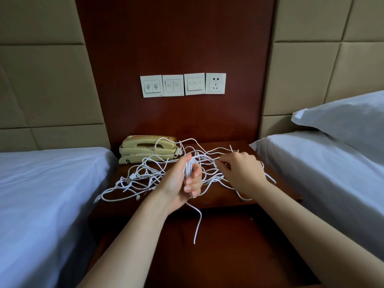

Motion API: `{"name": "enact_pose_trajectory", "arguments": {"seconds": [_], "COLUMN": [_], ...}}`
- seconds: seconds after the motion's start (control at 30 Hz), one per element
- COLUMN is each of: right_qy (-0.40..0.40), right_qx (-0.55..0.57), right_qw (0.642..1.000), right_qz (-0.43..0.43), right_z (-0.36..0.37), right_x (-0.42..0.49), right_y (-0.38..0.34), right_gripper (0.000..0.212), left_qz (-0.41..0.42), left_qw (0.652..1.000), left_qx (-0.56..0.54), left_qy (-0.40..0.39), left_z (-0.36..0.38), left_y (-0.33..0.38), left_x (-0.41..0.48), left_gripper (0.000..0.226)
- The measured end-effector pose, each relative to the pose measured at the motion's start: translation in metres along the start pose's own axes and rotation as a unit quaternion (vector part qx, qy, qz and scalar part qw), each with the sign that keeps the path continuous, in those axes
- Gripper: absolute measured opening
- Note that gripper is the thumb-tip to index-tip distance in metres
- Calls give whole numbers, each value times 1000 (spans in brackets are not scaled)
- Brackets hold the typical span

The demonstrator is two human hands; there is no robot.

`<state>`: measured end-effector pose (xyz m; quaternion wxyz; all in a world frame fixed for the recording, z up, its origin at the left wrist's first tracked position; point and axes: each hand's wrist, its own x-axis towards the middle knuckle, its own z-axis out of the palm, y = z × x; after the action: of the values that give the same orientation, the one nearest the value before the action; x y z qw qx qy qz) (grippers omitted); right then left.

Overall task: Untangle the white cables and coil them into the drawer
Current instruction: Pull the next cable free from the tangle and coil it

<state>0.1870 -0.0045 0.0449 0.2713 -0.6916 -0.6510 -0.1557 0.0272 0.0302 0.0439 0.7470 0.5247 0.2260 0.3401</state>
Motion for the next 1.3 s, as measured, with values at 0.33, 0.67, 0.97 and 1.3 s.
{"name": "enact_pose_trajectory", "arguments": {"seconds": [0.33, 0.67, 0.97, 1.3], "right_qy": [-135, -162, -95, -72], "right_qx": [-83, 40, 101, 134], "right_qw": [975, 963, 982, 984], "right_qz": [-157, -211, -131, -89], "right_z": [16, -9, -19, -23], "right_x": [-17, -14, -4, 10], "right_y": [-32, -40, -32, -15], "right_gripper": [31, 24, 15, 18], "left_qz": [36, 102, 98, -40], "left_qw": [984, 976, 972, 987], "left_qx": [-148, -70, 141, 152], "left_qy": [95, 179, 160, -21], "left_z": [-3, -10, -7, 9], "left_y": [5, 3, -6, -10], "left_x": [7, 12, 20, 10], "left_gripper": [44, 30, 38, 71]}}
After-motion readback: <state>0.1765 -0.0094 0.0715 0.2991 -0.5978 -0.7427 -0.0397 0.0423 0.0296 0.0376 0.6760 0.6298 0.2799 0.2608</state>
